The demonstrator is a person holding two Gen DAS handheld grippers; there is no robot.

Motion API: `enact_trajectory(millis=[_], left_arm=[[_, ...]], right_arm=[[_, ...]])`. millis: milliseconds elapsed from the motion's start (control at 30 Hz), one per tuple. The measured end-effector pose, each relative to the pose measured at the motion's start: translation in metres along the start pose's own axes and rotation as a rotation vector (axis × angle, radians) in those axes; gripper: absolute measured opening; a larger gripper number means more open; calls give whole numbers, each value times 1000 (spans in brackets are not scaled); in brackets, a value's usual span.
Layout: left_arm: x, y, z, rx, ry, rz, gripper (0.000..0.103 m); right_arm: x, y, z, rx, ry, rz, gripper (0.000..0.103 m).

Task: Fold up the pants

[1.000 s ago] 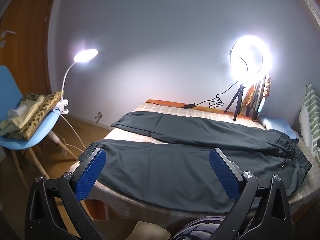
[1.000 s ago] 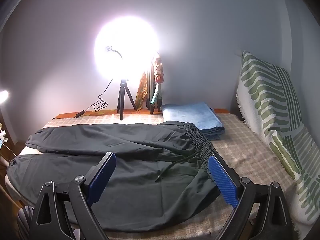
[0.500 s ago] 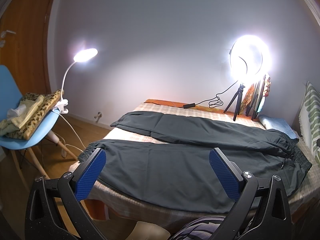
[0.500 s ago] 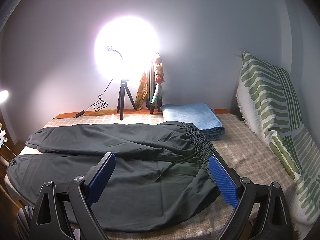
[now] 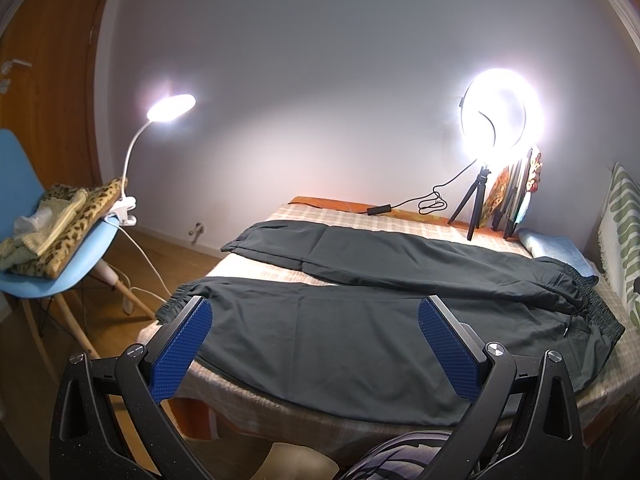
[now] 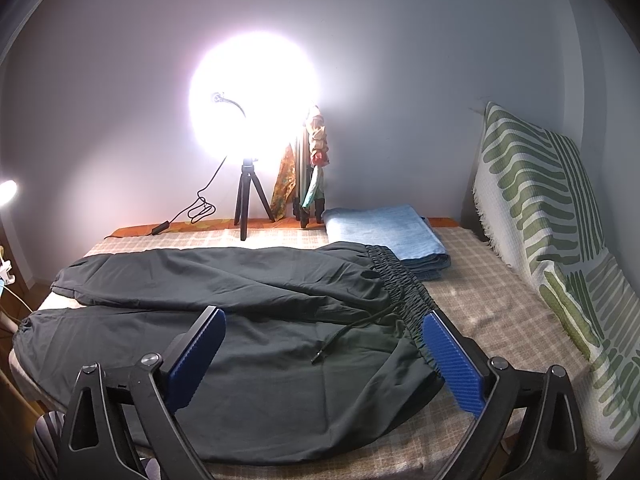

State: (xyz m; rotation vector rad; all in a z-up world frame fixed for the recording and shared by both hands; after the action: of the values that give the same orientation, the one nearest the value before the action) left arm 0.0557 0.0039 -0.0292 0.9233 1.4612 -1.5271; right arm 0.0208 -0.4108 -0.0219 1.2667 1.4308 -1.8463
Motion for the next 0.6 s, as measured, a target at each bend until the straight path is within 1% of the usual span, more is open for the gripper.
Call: enact_trajectory(millis=[100,333,600], left_arm=[[0,0,0,0,-1,2,103],[5,3,0,1,7,1,103],[6,8,-4,-6,24,9,103]], right_arm=[[-1,0,-1,7,-4,1,103],[2,2,-3,18,-18,1,103],[3,5,-4,5,-21,-2,103]])
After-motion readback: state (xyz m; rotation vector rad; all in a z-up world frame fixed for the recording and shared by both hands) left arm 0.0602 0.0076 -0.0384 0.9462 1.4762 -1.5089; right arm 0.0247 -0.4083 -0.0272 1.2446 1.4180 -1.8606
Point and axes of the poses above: each gripper's, at about its wrist camera, not at the fingertips, and y roughly the way its jaws point, z to its right, x to its underside, the point moved 6 cm from there along y, roughly the way its jaws point, and after that the axes turned 3 degrees about z, right-handed, at the moved point
